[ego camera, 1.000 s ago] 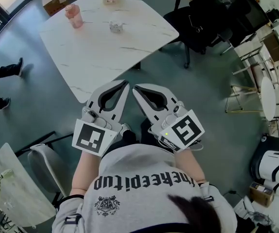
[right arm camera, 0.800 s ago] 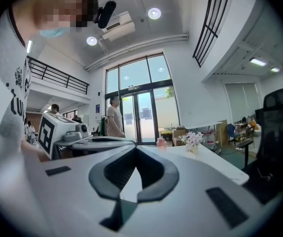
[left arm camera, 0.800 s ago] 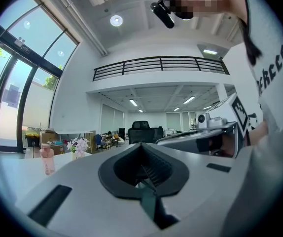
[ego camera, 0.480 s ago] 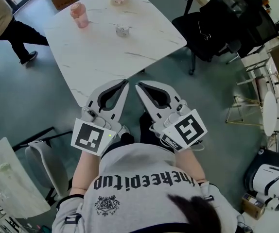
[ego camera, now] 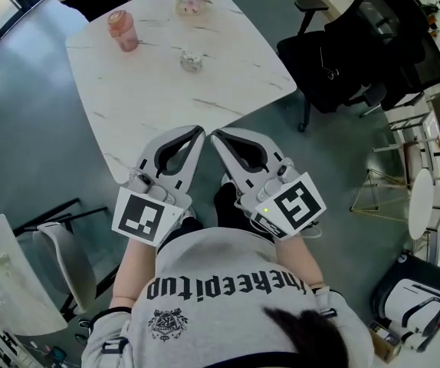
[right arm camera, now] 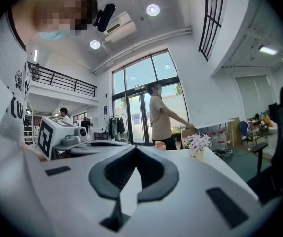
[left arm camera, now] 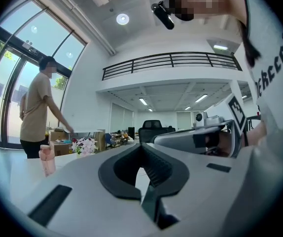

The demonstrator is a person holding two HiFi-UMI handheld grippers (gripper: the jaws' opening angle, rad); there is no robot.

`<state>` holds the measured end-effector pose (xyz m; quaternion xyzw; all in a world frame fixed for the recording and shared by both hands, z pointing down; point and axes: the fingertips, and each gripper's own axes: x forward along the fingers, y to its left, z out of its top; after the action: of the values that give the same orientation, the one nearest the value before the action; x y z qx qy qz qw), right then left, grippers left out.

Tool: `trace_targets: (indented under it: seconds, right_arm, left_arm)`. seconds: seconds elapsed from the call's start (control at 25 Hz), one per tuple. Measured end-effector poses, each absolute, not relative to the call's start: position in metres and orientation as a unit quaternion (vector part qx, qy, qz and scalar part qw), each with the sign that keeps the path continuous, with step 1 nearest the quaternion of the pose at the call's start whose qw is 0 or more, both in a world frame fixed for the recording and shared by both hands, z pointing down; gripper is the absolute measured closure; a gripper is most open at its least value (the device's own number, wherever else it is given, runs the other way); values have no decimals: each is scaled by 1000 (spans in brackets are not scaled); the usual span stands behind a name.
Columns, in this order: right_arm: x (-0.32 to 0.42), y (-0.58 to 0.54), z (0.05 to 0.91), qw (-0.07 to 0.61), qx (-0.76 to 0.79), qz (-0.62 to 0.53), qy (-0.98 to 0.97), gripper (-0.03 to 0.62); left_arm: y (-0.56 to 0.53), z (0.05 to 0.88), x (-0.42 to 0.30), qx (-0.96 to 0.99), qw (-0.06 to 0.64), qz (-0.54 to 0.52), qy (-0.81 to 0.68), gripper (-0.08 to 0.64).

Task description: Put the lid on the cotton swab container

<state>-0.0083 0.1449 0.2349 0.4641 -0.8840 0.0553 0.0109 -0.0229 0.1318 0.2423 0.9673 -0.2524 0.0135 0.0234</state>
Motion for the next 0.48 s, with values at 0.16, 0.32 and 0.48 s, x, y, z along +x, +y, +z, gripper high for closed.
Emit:
trace_targets:
  seconds: [0.16,0.32,0.48]
  right_arm:
    - [5,129,236,13,455,57,-889,581]
    - [19,114,236,12,448,58,-892,581]
    - [32,103,236,12,440,58,-896,581]
  left_arm:
    - [116,242,-10,964,26,12,-263,545]
    - [102,243,3,962,25,15,-271,545]
    - [92,243,15,960,25,16,-280,545]
